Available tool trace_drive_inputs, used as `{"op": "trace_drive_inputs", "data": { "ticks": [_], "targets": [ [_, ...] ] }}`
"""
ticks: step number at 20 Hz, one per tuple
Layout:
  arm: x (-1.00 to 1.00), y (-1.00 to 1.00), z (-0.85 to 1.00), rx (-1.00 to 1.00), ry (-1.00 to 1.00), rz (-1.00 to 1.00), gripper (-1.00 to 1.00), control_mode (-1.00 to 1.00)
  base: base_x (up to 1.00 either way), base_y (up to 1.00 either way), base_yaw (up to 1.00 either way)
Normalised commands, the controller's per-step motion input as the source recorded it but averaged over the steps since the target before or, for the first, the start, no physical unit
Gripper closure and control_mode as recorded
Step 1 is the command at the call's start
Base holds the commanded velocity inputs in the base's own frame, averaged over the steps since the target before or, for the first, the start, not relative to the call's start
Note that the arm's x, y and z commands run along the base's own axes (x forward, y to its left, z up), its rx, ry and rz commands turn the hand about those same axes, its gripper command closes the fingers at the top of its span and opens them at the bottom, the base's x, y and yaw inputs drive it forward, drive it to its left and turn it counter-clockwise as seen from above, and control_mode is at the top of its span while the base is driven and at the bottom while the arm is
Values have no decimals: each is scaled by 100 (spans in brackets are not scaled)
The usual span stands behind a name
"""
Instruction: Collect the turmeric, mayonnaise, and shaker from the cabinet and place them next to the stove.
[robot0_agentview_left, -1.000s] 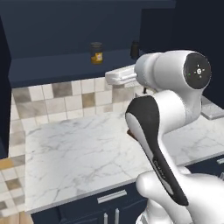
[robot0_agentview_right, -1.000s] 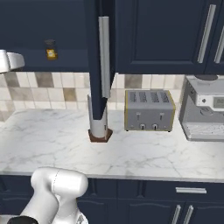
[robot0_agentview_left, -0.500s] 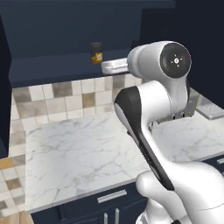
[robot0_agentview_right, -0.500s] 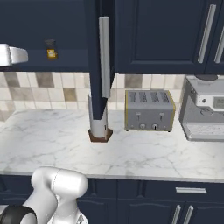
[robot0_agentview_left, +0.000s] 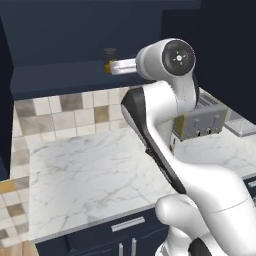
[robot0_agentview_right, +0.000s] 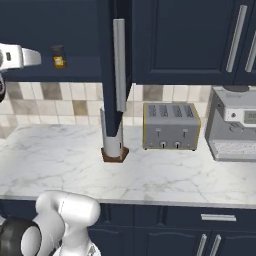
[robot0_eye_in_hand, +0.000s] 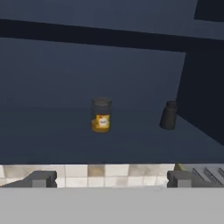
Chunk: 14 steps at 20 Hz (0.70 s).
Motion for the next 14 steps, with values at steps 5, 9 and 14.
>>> {"op": "trace_drive_inputs", "data": {
  "ticks": [5, 9, 14],
  "targets": [
    [69, 1, 0, 15, 0, 1, -100, -100, 0, 0, 0],
    [60, 0, 0, 16, 0, 2, -100, -100, 0, 0, 0],
    [41, 10, 0, -3, 3, 0, -100, -100, 0, 0, 0]
  ]
}}
